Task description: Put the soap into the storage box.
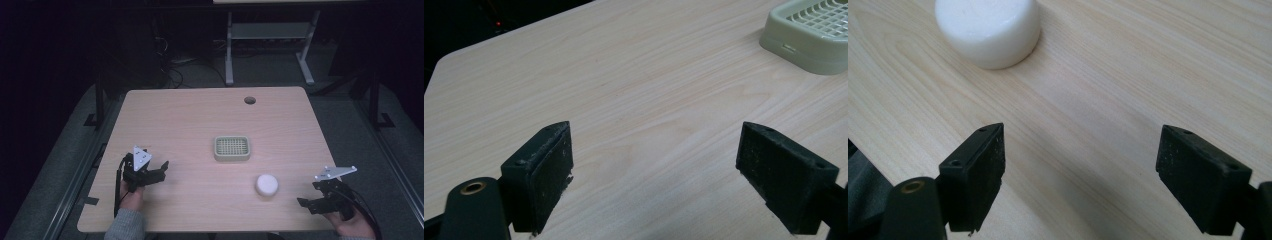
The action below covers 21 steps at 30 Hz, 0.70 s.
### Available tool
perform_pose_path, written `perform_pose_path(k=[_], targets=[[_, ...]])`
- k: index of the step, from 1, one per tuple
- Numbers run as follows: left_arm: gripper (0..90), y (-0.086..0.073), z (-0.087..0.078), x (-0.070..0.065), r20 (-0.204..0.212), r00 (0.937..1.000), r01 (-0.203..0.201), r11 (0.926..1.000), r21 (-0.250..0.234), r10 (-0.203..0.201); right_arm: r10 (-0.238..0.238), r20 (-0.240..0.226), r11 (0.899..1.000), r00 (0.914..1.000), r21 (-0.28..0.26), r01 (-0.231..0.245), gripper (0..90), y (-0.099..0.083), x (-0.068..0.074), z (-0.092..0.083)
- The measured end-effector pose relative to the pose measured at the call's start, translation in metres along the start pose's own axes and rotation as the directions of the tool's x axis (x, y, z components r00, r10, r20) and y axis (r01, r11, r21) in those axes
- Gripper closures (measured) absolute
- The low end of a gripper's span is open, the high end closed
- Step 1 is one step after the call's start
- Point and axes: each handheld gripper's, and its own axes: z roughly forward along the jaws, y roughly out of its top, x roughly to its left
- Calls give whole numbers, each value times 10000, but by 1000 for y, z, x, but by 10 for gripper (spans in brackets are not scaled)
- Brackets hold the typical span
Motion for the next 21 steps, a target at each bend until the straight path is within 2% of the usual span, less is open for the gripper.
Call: perform_pose_path(k=[21], targets=[[148,0,0,1,-7,10000,17,10000,-15,-17,-848,-239,9949,9961,521,859,177,33,9,-5]])
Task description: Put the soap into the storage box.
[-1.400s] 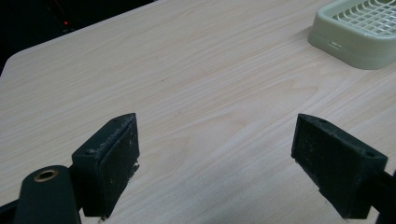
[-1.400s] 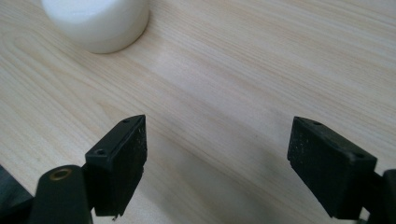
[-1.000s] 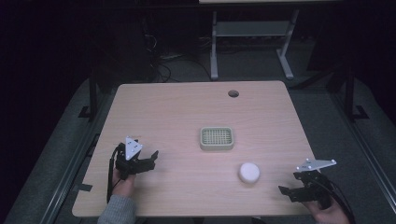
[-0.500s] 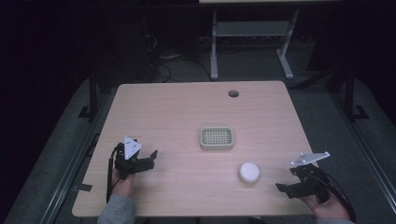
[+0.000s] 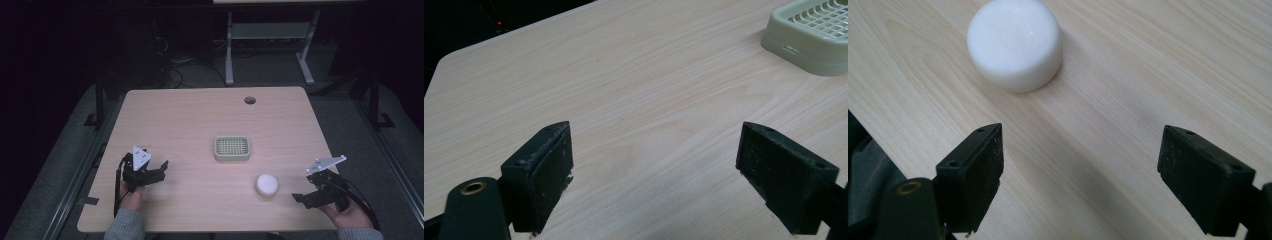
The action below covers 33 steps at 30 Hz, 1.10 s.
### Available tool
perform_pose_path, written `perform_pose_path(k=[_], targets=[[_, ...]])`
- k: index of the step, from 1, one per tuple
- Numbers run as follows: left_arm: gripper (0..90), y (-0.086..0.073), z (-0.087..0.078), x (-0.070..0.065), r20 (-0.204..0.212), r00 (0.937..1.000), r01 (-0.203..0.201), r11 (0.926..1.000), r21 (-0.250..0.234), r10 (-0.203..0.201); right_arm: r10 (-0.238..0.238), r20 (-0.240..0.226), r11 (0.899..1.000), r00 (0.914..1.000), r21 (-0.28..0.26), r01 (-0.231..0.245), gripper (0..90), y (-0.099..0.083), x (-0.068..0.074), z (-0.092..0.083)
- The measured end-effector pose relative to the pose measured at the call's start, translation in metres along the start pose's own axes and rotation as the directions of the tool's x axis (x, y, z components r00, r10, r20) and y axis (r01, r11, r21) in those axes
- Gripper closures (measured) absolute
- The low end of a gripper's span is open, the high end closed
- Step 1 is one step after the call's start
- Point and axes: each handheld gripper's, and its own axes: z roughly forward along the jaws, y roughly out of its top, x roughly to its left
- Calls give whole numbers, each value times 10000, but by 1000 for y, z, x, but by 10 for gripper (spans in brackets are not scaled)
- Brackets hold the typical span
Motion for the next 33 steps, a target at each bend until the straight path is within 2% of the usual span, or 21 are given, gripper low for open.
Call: perform_pose_path(k=[21,33], targets=[[148,0,-1,0,-42,10000,-4,10000,-51,4,-465,-219,9984,9987,317,472,172,21,3,6],[148,1,0,0,-47,10000,9,10000,-60,-9,-914,-340,9942,9952,532,931,171,35,7,10]])
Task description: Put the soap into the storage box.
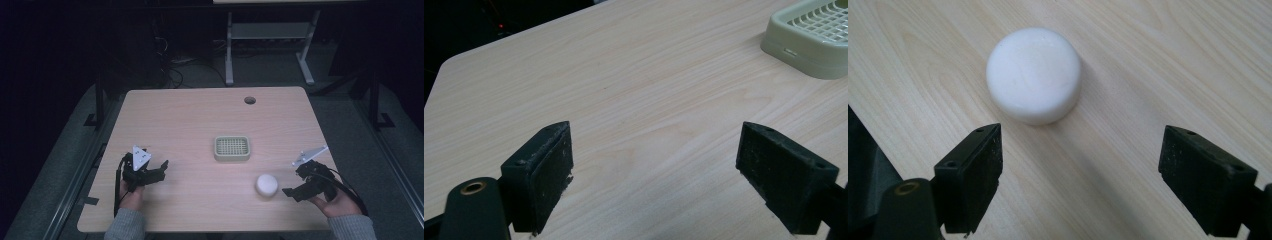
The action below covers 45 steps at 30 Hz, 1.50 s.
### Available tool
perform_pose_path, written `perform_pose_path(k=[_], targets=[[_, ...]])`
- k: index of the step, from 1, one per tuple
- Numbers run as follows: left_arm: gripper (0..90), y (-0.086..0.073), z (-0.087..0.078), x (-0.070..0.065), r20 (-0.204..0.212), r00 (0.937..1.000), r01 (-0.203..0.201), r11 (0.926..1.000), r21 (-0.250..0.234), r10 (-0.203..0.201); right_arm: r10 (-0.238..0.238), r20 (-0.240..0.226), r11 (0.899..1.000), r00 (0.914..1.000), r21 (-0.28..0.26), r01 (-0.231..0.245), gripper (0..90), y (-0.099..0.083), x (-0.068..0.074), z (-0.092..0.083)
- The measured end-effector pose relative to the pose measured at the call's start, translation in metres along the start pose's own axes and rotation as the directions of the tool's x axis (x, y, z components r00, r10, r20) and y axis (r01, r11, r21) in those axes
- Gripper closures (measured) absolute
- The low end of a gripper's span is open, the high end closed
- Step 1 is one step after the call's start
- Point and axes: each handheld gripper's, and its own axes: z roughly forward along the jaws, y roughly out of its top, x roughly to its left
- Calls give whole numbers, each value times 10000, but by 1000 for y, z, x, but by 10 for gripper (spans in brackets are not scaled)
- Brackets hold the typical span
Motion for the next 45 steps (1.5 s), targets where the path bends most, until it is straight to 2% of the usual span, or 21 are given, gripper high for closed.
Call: perform_pose_path(k=[28,45], targets=[[148,0,0,1,-28,9999,109,9999,-64,-109,-686,-293,9958,9972,584,702,171,30,10,9],[148,0,0,2,-36,9997,224,9997,-46,-224,-1089,-692,9890,9916,932,1151,167,48,17,30]])
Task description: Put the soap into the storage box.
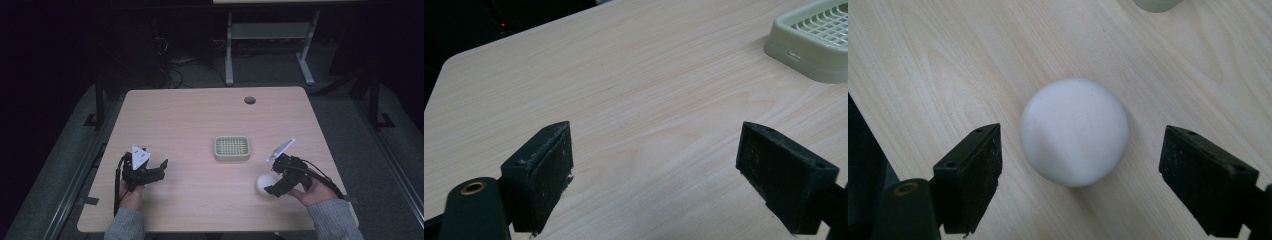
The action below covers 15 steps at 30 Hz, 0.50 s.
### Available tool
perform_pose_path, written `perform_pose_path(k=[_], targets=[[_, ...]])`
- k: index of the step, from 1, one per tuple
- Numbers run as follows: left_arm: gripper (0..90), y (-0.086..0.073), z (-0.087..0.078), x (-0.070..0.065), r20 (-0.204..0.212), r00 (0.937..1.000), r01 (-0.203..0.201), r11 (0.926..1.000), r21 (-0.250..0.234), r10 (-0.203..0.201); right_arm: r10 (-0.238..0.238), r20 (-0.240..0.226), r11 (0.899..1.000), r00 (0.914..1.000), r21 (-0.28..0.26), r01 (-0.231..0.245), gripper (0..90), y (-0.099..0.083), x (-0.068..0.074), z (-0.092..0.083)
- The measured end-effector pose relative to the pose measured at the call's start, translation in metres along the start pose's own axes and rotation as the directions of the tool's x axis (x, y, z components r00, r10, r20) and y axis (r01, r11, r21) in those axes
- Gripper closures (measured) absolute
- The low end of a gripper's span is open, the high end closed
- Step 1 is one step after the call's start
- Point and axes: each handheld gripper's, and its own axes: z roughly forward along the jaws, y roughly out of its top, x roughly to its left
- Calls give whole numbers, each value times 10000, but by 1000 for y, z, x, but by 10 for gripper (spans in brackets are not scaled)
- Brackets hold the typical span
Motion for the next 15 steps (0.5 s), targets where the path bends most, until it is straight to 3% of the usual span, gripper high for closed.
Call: perform_pose_path(k=[15], targets=[[148,0,0,1,-10,10000,-13,10000,-16,13,-88,31,9992,10000,388,87,155,8,-1,12]])
